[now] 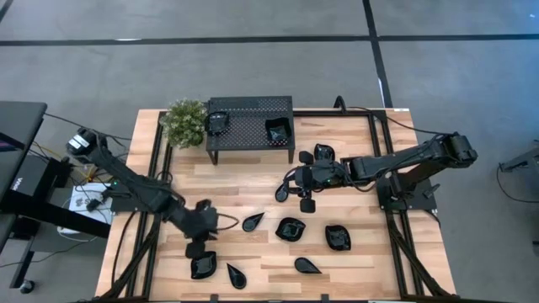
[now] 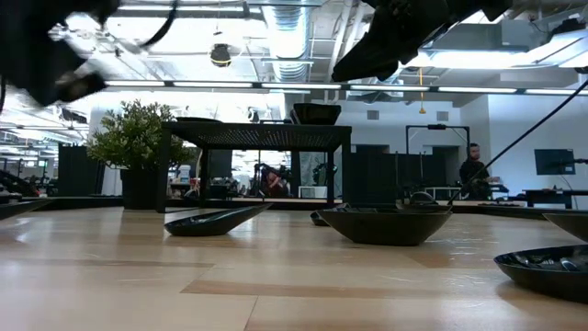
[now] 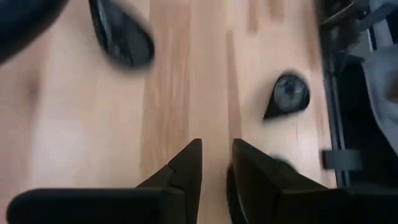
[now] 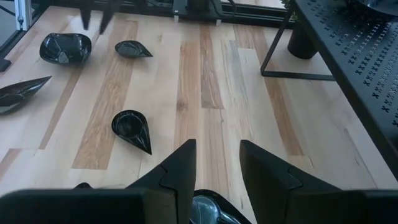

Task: Pick & Place Mini shaped plates
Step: Stack the black leaf-shaped plate on top of the black leaf-shaped plate on the shelf

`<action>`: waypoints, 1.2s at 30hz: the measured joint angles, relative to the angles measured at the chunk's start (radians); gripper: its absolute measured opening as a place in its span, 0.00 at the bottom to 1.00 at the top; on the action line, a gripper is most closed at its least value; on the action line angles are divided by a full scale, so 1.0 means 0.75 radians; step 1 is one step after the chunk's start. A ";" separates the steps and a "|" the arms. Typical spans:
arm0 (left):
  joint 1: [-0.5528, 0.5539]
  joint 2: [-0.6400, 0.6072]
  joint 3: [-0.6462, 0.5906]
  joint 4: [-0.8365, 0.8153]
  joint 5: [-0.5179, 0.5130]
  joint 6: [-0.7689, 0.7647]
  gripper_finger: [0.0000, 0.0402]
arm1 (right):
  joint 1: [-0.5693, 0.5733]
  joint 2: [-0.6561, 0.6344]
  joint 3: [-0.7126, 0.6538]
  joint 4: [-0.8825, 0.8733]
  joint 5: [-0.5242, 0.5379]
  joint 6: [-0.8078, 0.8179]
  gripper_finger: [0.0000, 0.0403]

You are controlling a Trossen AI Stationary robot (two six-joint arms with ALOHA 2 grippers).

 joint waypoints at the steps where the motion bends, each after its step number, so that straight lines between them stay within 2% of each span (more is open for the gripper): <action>1: -0.027 0.000 -0.032 0.000 0.000 -0.089 0.23 | 0.000 0.000 0.000 0.000 0.000 0.000 0.29; 4: -0.082 0.000 -0.116 0.000 0.008 -0.314 0.24 | 0.000 0.000 0.000 0.001 0.000 0.000 0.29; 8: -0.118 0.000 -0.197 0.051 0.032 -0.446 0.29 | -0.001 0.000 0.000 0.002 0.000 0.000 0.29; 14: -0.159 0.001 -0.290 0.392 0.032 -0.425 0.36 | -0.003 0.000 0.000 0.003 0.000 0.000 0.29; 19: -0.162 0.040 -0.318 0.411 0.024 -0.419 0.37 | -0.003 0.000 0.000 0.003 0.000 0.000 0.29; 24: -0.162 0.182 -0.321 0.511 0.076 -0.371 0.37 | 0.001 0.000 -0.018 0.033 -0.001 0.001 0.29; 32: -0.157 0.302 -0.316 0.589 0.086 -0.334 0.34 | 0.000 0.000 -0.037 0.048 -0.005 0.126 0.29; 36: -0.157 0.276 -0.321 0.577 0.086 -0.294 0.26 | 0.002 0.000 -0.037 0.074 -0.114 0.126 0.29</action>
